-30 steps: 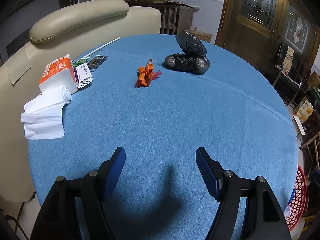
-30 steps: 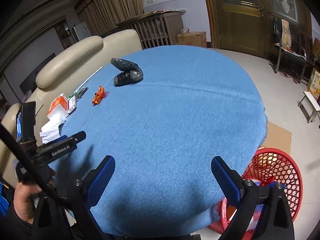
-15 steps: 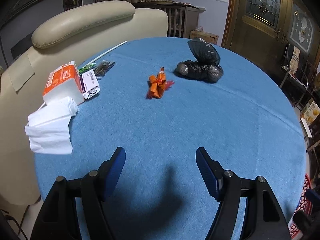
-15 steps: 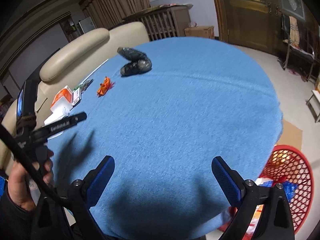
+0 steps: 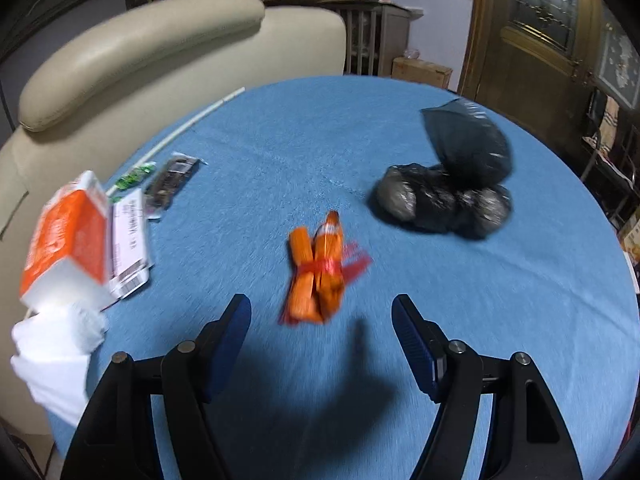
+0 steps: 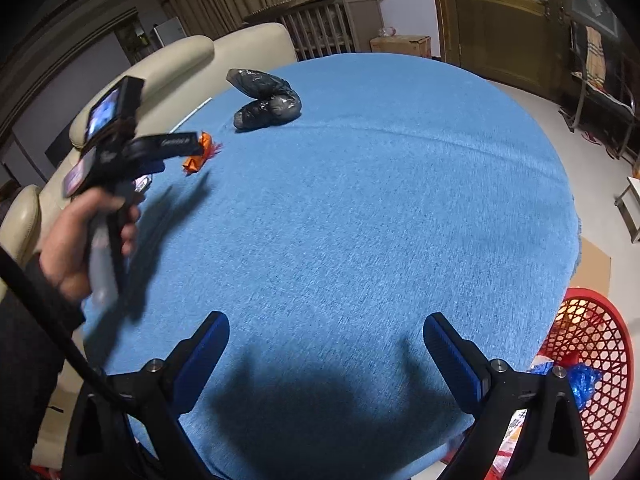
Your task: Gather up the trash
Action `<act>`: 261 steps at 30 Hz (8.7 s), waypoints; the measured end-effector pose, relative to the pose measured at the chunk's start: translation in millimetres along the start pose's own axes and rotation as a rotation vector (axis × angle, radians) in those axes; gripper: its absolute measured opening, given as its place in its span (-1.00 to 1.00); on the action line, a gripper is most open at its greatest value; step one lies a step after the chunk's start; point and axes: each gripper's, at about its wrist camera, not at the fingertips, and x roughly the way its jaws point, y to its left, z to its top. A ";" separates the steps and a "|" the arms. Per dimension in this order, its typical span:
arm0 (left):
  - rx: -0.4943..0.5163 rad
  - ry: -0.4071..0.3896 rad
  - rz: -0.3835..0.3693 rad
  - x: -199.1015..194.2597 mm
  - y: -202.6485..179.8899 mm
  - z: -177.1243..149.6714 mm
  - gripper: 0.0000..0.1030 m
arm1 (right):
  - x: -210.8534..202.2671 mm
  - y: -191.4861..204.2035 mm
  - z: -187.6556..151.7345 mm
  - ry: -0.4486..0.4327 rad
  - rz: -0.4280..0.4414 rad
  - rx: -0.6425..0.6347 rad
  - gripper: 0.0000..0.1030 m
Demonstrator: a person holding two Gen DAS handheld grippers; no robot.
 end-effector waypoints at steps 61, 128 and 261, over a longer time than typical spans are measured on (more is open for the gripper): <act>0.031 0.005 -0.140 -53.1 42.4 -81.1 -0.40 | 118.6 58.3 193.1 -0.083 -0.066 -0.071 0.51; 0.176 -0.121 -0.140 -188.5 -47.4 -156.5 -0.40 | -91.1 -47.3 -10.9 -0.297 0.000 0.218 0.51; 0.412 -0.076 -0.442 -255.7 -157.2 -218.7 0.63 | -169.6 -123.2 -152.8 -0.292 -0.426 0.414 0.96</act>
